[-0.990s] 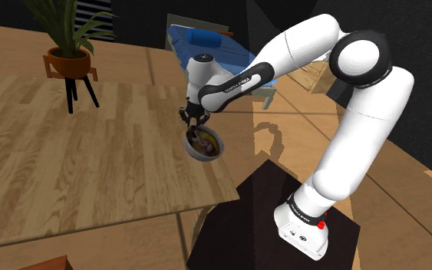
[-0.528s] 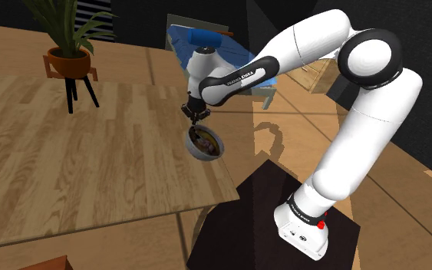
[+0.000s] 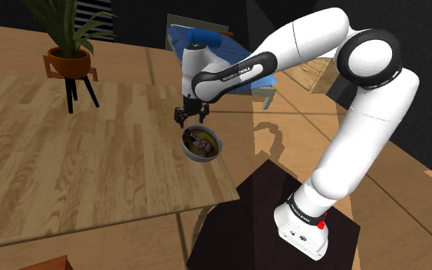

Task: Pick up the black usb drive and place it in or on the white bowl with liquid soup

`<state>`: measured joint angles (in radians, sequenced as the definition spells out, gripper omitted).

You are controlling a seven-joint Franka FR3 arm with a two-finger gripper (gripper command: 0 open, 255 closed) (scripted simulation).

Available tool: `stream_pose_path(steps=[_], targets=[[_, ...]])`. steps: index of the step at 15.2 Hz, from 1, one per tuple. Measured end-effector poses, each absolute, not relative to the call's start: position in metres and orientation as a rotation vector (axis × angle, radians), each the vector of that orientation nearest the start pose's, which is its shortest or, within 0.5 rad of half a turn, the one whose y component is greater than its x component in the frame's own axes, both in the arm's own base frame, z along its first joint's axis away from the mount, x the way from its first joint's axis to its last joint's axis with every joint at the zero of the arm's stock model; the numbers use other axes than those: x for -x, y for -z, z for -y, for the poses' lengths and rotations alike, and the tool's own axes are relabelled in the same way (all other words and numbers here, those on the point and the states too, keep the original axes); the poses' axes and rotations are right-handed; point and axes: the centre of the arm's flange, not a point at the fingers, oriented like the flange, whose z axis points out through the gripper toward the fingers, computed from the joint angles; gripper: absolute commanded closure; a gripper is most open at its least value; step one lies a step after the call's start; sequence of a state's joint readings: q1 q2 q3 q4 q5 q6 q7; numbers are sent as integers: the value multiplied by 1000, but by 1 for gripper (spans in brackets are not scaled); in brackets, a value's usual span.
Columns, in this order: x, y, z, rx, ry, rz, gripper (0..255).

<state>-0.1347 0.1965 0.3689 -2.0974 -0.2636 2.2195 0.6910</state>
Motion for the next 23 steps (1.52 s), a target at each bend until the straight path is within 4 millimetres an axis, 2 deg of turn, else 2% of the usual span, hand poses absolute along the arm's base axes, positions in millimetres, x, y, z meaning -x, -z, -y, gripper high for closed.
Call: stream_pose_path(steps=[1,3,8,15,16,23], targets=[[-552,-327,-127,3286,-22,-295,0],[-551,-317,-130,3303,-54,-147,0],[-550,-293,-128,3308,-65,-97,0],[-549,-289,-127,3308,-65,-95,0],[-549,-289,-127,3308,-65,-95,255],[-551,-294,-129,3306,-47,-93,255]])
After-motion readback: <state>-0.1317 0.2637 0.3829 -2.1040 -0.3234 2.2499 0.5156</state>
